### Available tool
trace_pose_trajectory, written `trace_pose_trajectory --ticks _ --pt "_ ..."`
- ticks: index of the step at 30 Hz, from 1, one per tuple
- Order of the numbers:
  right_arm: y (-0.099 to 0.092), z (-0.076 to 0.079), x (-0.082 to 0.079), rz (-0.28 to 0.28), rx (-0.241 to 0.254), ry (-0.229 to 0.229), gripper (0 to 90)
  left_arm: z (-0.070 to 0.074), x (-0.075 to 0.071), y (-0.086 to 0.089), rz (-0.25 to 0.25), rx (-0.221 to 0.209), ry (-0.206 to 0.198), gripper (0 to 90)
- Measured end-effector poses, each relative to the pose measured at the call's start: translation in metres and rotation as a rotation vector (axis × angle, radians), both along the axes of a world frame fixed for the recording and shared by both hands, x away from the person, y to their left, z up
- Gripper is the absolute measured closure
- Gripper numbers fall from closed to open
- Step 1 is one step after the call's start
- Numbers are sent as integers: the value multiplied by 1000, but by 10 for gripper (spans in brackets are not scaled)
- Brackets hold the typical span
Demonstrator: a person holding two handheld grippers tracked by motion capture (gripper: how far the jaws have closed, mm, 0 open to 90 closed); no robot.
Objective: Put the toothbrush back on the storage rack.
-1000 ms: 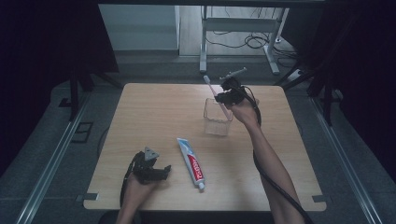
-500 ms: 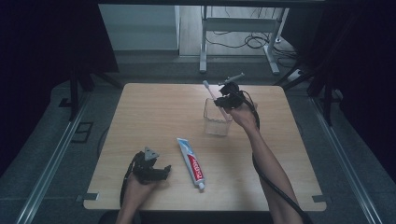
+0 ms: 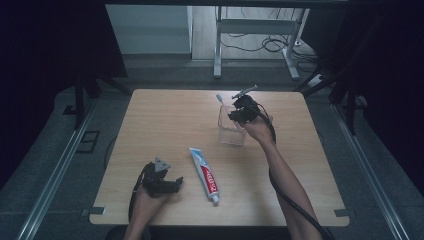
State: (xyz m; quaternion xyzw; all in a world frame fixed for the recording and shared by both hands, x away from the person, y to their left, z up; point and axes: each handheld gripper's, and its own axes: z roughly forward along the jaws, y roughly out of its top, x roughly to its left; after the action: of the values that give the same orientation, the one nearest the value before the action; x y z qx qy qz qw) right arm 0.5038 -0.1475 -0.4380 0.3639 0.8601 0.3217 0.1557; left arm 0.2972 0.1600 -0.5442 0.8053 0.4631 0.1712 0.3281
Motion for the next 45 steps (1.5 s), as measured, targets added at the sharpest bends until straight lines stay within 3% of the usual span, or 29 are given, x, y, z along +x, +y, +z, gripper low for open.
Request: trace_pose_trajectory --ticks 22,45 --pt "2 -17 1 -3 -22 27 783 0 0 0 0 0 0 137" --pt "3 -15 0 12 -25 48 736 0 0 0 0 0 0 137"
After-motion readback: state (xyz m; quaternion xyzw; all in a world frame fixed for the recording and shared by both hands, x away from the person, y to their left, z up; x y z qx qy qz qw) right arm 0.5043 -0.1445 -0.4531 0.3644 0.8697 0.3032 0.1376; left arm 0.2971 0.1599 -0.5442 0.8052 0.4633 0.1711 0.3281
